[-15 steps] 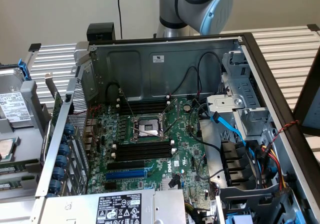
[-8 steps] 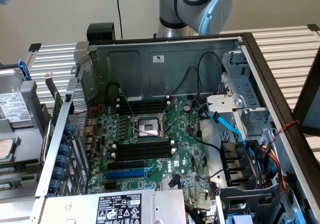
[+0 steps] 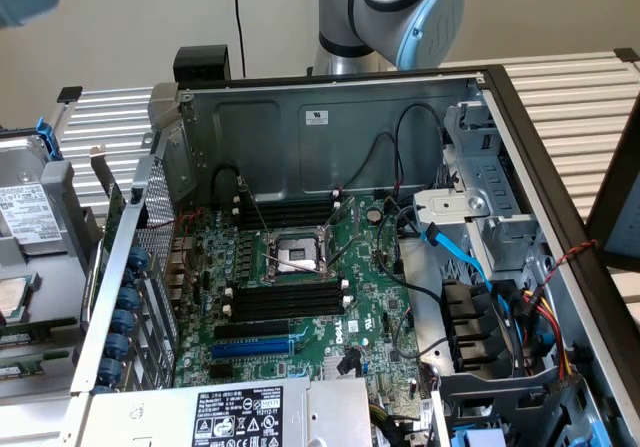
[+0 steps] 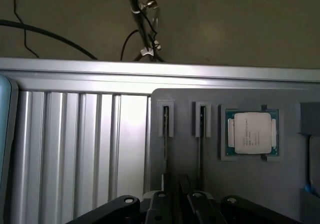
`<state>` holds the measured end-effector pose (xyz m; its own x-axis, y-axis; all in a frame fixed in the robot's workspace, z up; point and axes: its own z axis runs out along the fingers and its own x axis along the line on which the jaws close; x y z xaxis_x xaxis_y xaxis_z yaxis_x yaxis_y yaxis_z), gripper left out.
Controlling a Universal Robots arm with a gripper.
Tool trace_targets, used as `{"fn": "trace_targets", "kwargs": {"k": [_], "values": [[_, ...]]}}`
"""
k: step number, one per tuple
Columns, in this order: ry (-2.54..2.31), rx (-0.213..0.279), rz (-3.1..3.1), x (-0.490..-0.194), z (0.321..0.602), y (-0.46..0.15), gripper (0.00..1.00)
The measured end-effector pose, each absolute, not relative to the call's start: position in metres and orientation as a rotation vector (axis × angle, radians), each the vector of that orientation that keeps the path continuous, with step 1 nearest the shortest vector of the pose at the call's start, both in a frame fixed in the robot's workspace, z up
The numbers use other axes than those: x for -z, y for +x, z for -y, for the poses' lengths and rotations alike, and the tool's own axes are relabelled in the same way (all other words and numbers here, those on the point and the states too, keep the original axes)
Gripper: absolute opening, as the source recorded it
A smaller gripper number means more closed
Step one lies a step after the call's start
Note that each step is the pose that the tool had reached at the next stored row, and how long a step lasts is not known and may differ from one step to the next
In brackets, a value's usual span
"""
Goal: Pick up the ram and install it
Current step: 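Pick up the ram and move it above insertion slot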
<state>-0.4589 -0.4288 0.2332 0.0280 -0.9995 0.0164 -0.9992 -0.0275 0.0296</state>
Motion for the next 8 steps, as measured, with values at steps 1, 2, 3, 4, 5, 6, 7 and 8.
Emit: {"fn": "trace_targets", "kwargs": {"k": [1,2,3,4,5,6,7,8], "values": [[2.229,0.014,2.168,-0.232,0.429,-0.459,0.20],[2.229,0.014,2.168,-0.230,0.429,-0.459,0.20],[2.229,0.014,2.168,-0.228,0.429,-0.459,0.20],[2.229,0.014,2.168,-0.226,0.429,-0.459,0.20],[2.229,0.014,2.168,-0.224,0.429,-0.459,0.20],[2.229,0.014,2.168,-0.222,0.429,-0.459,0.20],[2.229,0.014,2.168,-0.221,0.429,-0.459,0.20],[2.229,0.014,2.167,-0.220,0.429,-0.459,0.20]]}}
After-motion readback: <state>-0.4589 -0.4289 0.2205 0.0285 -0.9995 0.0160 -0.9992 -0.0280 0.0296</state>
